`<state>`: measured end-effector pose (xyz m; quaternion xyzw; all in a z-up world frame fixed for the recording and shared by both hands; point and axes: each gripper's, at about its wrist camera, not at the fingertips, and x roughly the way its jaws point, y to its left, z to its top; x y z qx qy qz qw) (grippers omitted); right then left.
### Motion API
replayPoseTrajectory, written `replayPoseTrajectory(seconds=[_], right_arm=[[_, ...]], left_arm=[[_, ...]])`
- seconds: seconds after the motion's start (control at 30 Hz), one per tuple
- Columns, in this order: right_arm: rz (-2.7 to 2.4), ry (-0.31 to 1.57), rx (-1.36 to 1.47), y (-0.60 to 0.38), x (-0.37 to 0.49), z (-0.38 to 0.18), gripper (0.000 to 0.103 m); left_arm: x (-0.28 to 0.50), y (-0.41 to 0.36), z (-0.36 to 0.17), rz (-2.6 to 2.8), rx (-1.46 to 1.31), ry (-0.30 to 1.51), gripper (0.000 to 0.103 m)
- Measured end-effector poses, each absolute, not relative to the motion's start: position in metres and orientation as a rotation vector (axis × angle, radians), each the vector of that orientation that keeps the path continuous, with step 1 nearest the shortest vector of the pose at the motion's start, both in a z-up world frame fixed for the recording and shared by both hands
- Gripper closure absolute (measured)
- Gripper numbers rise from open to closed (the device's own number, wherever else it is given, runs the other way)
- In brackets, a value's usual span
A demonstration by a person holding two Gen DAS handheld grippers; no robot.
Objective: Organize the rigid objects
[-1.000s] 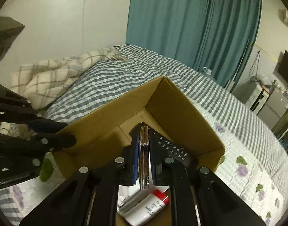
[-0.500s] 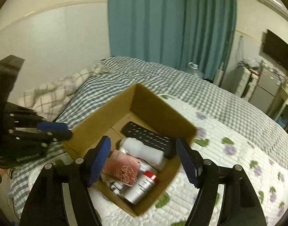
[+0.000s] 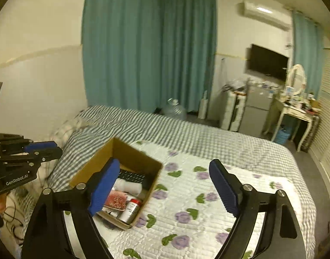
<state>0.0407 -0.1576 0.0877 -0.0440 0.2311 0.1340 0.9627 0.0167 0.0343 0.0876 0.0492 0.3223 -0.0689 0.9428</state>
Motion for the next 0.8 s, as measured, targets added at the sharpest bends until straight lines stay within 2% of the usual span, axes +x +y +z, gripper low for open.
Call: replayPoseTrajectory(seconds=[0.03, 0.07, 0.1, 0.17, 0.27, 0.47, 0.67, 0.8], right_arm=[[0.258, 0.457, -0.083, -0.161, 0.035, 0.09, 0.01], [0.237, 0.442, -0.072, -0.166, 0.027, 0.093, 0.006], [0.227, 0.431, -0.065, -0.17, 0.021, 0.094, 0.005], [0.214, 0.414, -0.054, -0.175, 0.01, 0.094, 0.0], [0.186, 0.405, -0.037, -0.181, -0.003, 0.086, 0.0], [0.14, 0.409, 0.02, -0.192, -0.019, 0.052, 0.0], [0.107, 0.468, 0.043, -0.198, -0.022, 0.027, 0.0], [0.092, 0.461, 0.033, -0.2, -0.022, 0.027, 0.0]], left_arm=[[0.013, 0.032, 0.09, -0.142, 0.098, 0.633, 0.064], [0.009, 0.029, 0.092, -0.141, 0.094, 0.602, 0.044], [0.005, 0.027, 0.092, -0.141, 0.09, 0.579, 0.034], [-0.004, 0.022, 0.09, -0.145, 0.081, 0.536, 0.033], [-0.013, 0.019, 0.082, -0.14, 0.064, 0.518, 0.024], [-0.042, 0.018, 0.058, -0.098, 0.022, 0.469, 0.018], [-0.05, -0.004, 0.041, -0.088, 0.142, 0.434, 0.016], [-0.047, -0.003, 0.039, -0.081, 0.111, 0.447, 0.016]])
